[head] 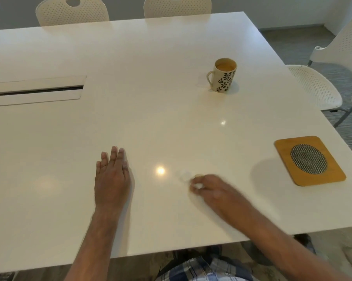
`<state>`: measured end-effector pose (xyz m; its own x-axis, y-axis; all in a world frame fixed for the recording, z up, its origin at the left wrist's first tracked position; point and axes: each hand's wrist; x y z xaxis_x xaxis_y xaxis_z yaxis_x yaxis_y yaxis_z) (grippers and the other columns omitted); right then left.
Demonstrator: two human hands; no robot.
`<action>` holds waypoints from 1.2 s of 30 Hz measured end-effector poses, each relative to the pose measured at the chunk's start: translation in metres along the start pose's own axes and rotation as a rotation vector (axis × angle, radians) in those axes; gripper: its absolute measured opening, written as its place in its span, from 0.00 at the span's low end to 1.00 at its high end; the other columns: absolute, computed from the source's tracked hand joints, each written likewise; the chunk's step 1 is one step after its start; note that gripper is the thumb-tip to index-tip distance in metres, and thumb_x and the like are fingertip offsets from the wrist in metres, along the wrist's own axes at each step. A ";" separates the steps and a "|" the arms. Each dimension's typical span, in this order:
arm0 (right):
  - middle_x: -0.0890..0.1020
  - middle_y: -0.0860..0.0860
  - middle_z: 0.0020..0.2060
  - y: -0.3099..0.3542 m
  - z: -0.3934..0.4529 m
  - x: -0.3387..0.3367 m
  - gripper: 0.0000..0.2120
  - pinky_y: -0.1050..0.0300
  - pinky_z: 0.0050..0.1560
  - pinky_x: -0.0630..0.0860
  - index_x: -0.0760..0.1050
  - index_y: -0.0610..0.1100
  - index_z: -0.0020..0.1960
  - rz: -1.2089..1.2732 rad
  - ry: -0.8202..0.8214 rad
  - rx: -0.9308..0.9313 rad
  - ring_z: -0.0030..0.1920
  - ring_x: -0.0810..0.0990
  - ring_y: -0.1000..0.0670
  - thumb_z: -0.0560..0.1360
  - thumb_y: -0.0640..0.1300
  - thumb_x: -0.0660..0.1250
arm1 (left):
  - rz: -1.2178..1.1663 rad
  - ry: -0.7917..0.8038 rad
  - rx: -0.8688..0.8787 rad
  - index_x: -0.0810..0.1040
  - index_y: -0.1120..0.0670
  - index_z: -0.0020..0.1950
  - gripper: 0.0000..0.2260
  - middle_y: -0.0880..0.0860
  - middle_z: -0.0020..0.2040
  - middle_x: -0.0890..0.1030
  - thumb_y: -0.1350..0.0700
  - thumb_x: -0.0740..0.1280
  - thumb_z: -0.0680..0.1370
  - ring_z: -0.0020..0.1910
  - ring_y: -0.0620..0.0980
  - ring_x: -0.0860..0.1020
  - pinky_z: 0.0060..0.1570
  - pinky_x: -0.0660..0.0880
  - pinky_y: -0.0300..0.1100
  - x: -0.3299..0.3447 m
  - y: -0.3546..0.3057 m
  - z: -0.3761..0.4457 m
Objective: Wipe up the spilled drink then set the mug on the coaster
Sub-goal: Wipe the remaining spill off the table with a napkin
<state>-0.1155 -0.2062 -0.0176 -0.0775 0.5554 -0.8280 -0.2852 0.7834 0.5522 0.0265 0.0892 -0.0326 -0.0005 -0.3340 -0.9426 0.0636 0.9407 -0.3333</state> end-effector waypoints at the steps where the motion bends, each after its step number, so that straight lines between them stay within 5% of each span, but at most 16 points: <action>1: 0.76 0.52 0.71 0.015 -0.001 0.007 0.17 0.58 0.72 0.72 0.77 0.49 0.71 -0.034 0.049 -0.057 0.70 0.71 0.57 0.83 0.45 0.65 | 0.003 0.007 0.001 0.65 0.53 0.83 0.22 0.53 0.84 0.62 0.54 0.53 0.88 0.85 0.59 0.56 0.83 0.51 0.55 0.000 0.000 0.001; 5: 0.76 0.53 0.70 0.031 -0.008 0.019 0.22 0.58 0.66 0.78 0.79 0.48 0.68 -0.171 0.164 -0.245 0.70 0.72 0.52 0.75 0.41 0.76 | -0.003 0.042 -0.003 0.64 0.54 0.84 0.22 0.54 0.85 0.61 0.53 0.51 0.89 0.85 0.60 0.54 0.83 0.49 0.56 -0.001 0.001 0.003; 11: 0.72 0.59 0.72 -0.002 -0.039 0.006 0.19 0.57 0.66 0.76 0.75 0.54 0.69 -0.140 0.199 -0.257 0.71 0.71 0.56 0.80 0.44 0.71 | 0.024 0.088 0.019 0.62 0.54 0.84 0.23 0.54 0.85 0.59 0.53 0.51 0.89 0.85 0.61 0.54 0.83 0.49 0.56 -0.002 0.006 0.007; 17: 0.74 0.58 0.72 -0.029 -0.070 -0.021 0.14 0.56 0.68 0.75 0.78 0.51 0.69 -0.143 0.098 -0.166 0.71 0.73 0.56 0.84 0.44 0.66 | 0.061 0.140 0.051 0.61 0.56 0.84 0.23 0.56 0.85 0.58 0.54 0.51 0.89 0.84 0.63 0.54 0.83 0.50 0.57 0.000 0.006 0.015; 23: 0.82 0.50 0.65 -0.049 -0.070 -0.055 0.20 0.56 0.64 0.79 0.85 0.45 0.61 -0.194 -0.063 0.019 0.64 0.80 0.50 0.70 0.36 0.79 | 0.052 0.156 0.182 0.59 0.56 0.85 0.23 0.56 0.85 0.58 0.56 0.53 0.88 0.84 0.63 0.54 0.83 0.50 0.57 0.004 -0.033 0.011; 30: 0.84 0.50 0.58 -0.076 -0.081 -0.077 0.16 0.47 0.58 0.82 0.87 0.42 0.55 -0.186 -0.238 0.261 0.59 0.83 0.47 0.70 0.29 0.78 | -0.056 0.177 0.390 0.56 0.51 0.86 0.25 0.51 0.86 0.54 0.55 0.54 0.88 0.86 0.56 0.50 0.84 0.47 0.53 0.012 -0.106 -0.011; 36: 0.83 0.64 0.58 -0.088 -0.137 -0.094 0.18 0.70 0.58 0.74 0.88 0.54 0.51 0.278 -0.346 0.495 0.62 0.79 0.61 0.76 0.32 0.73 | -0.128 0.210 0.558 0.52 0.48 0.86 0.25 0.45 0.85 0.49 0.50 0.51 0.88 0.86 0.50 0.44 0.84 0.44 0.49 0.035 -0.180 -0.046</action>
<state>-0.2143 -0.3656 -0.0017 0.2502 0.7485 -0.6141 0.1795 0.5875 0.7891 -0.0309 -0.0889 -0.0061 -0.2363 -0.3697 -0.8986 0.5634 0.7014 -0.4367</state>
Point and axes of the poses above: each hand's wrist, its own z-axis towards the middle knuckle, its own x-axis out of the palm, y = z × x
